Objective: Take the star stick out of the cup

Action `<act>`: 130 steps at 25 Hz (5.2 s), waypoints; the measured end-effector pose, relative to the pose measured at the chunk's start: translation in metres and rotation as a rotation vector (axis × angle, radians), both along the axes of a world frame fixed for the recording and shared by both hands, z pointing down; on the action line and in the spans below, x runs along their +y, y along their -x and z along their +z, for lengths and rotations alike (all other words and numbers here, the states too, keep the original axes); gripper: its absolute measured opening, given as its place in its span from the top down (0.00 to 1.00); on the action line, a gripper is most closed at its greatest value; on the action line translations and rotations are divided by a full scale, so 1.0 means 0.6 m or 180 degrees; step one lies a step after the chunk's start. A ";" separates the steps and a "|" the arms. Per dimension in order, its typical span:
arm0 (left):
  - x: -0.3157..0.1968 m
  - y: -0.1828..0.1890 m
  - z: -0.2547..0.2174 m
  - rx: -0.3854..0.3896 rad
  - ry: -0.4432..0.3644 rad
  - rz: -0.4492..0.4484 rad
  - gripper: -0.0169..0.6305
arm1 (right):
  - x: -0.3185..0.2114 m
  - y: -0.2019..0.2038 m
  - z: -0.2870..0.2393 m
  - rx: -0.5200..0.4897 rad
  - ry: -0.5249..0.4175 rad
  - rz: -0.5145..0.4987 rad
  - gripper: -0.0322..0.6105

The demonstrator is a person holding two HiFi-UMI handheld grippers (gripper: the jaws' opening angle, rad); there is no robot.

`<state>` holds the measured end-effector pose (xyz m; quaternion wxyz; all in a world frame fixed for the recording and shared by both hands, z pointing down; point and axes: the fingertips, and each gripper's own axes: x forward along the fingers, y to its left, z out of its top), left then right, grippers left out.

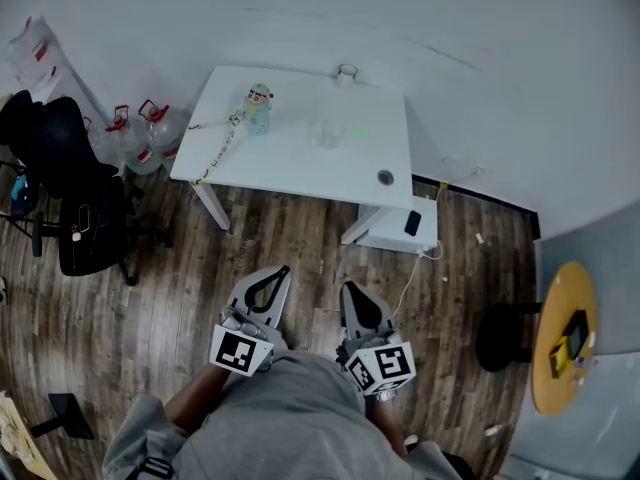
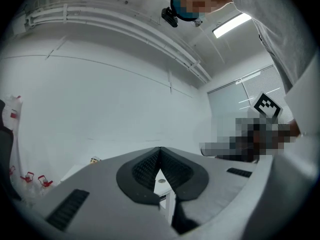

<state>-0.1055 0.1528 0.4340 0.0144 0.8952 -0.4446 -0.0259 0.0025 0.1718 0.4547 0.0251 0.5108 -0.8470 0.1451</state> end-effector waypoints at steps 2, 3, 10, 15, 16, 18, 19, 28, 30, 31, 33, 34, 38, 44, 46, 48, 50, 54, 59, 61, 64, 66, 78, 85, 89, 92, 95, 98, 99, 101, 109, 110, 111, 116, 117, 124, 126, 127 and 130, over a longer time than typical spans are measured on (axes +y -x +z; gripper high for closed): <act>-0.015 0.010 0.002 -0.0001 -0.0004 -0.0007 0.93 | -0.012 0.008 0.001 0.0000 -0.0002 0.0003 0.89; -0.021 0.013 0.003 0.0010 0.0005 -0.0010 0.93 | -0.018 0.010 0.002 0.0001 -0.0003 0.0005 0.89; -0.047 0.028 0.017 -0.0043 0.0043 -0.0088 0.93 | -0.044 0.004 0.014 0.0023 0.0060 0.0113 0.89; -0.076 0.031 0.022 -0.0033 0.0092 -0.0099 0.93 | -0.070 -0.002 0.019 0.0002 0.0108 0.0139 0.89; -0.082 0.031 0.023 -0.0034 0.0090 -0.0112 0.93 | -0.076 -0.004 0.022 0.0000 0.0119 0.0140 0.89; -0.092 0.031 0.027 -0.0041 0.0111 -0.0156 0.93 | -0.090 -0.010 0.029 -0.0003 0.0152 0.0144 0.89; -0.098 0.032 0.029 -0.0050 0.0126 -0.0184 0.93 | -0.099 -0.014 0.033 -0.0006 0.0166 0.0141 0.89; -0.190 0.047 0.033 -0.0078 0.0157 -0.0375 0.93 | -0.222 -0.017 0.041 0.0021 0.0185 0.0015 0.89; -0.215 0.044 0.035 -0.0091 0.0160 -0.0379 0.93 | -0.250 -0.018 0.044 0.0019 0.0211 0.0000 0.89; -0.226 0.041 0.037 -0.0098 0.0165 -0.0373 0.93 | -0.264 -0.020 0.047 0.0020 0.0224 -0.0006 0.89; -0.248 0.034 0.041 -0.0123 0.0190 -0.0356 0.93 | -0.290 -0.027 0.053 0.0026 0.0256 -0.0003 0.89; -0.259 0.030 0.045 -0.0146 0.0203 -0.0350 0.93 | -0.303 -0.030 0.056 0.0023 0.0272 0.0005 0.89; -0.309 0.014 0.048 -0.0203 0.0200 -0.0342 0.93 | -0.361 -0.045 0.064 0.0007 0.0332 0.0020 0.89; -0.383 -0.011 0.043 -0.0198 0.0208 -0.0389 0.93 | -0.442 -0.066 0.066 0.0030 0.0369 -0.0050 0.89; -0.404 -0.018 0.042 -0.0192 0.0229 -0.0423 0.93 | -0.469 -0.074 0.067 0.0033 0.0379 -0.0066 0.89; -0.423 -0.024 0.043 -0.0206 0.0241 -0.0449 0.93 | -0.495 -0.081 0.068 0.0028 0.0377 -0.0083 0.89; -0.443 -0.032 0.043 -0.0219 0.0238 -0.0480 0.93 | -0.520 -0.088 0.068 0.0022 0.0369 -0.0112 0.89; -0.476 -0.046 0.042 -0.0215 0.0225 -0.0567 0.93 | -0.559 -0.104 0.076 0.0013 0.0374 -0.0180 0.89; -0.504 -0.069 0.047 -0.0213 0.0258 -0.0621 0.93 | -0.596 -0.116 0.082 0.0021 0.0370 -0.0282 0.89; -0.512 -0.080 0.048 -0.0234 0.0260 -0.0611 0.93 | -0.607 -0.120 0.084 0.0006 0.0377 -0.0309 0.89; -0.523 -0.099 0.045 -0.0272 0.0207 -0.0576 0.93 | -0.618 -0.129 0.090 0.0011 0.0401 -0.0350 0.89; -0.527 -0.110 0.044 -0.0265 0.0222 -0.0567 0.93 | -0.623 -0.137 0.094 0.0010 0.0425 -0.0341 0.89; -0.544 -0.118 0.057 -0.0243 0.0305 -0.0484 0.93 | -0.639 -0.142 0.119 0.0001 0.0574 -0.0248 0.89; -0.571 -0.109 0.075 -0.0219 0.0380 -0.0312 0.93 | -0.659 -0.148 0.145 0.0084 0.0715 -0.0009 0.89; -0.592 -0.108 0.085 -0.0189 0.0449 -0.0122 0.93 | -0.675 -0.147 0.160 0.0100 0.0826 0.0185 0.89; -0.612 -0.110 0.090 -0.0252 0.0428 0.0066 0.93 | -0.688 -0.144 0.170 0.0113 0.0885 0.0281 0.89; -0.625 -0.115 0.090 -0.0260 0.0418 0.0219 0.93 | -0.696 -0.143 0.180 0.0124 0.0955 0.0343 0.89; -0.637 -0.116 0.093 -0.0251 0.0449 0.0338 0.93 | -0.703 -0.146 0.190 0.0101 0.1018 0.0454 0.89; -0.641 -0.117 0.096 -0.0263 0.0463 0.0387 0.93 | -0.705 -0.147 0.194 0.0097 0.1049 0.0496 0.89; -0.652 -0.120 0.099 -0.0283 0.0477 0.0482 0.93 | -0.711 -0.150 0.203 0.0097 0.1114 0.0576 0.89; -0.690 -0.123 0.114 -0.0293 0.0538 0.0741 0.93 | -0.729 -0.159 0.237 0.0060 0.1307 0.0863 0.84; -0.695 -0.121 0.117 -0.0301 0.0550 0.0766 0.93 | -0.730 -0.158 0.241 0.0045 0.1340 0.0874 0.74; -0.700 -0.120 0.119 -0.0309 0.0561 0.0790 0.93 | -0.732 -0.157 0.245 0.0037 0.1368 0.0889 0.73; -0.724 -0.117 0.126 -0.0351 0.0567 0.0919 0.93 | -0.739 -0.156 0.263 0.0001 0.1476 0.1028 0.73; -0.728 -0.117 0.128 -0.0361 0.0563 0.0946 0.93 | -0.741 -0.156 0.269 -0.0016 0.1509 0.1050 0.73; -0.748 -0.111 0.139 -0.0439 0.0573 0.1058 0.93 | -0.755 -0.152 0.298 -0.0097 0.1646 0.1173 0.73; -0.753 -0.105 0.143 -0.0433 0.0614 0.1056 0.93 | -0.760 -0.151 0.301 -0.0128 0.1665 0.1231 0.73; -0.755 -0.103 0.144 -0.0436 0.0618 0.1061 0.93 | -0.762 -0.151 0.303 -0.0136 0.1673 0.1259 0.73; -0.761 -0.096 0.150 -0.0447 0.0647 0.1074 0.93 | -0.765 -0.150 0.308 -0.0154 0.1702 0.1326 0.74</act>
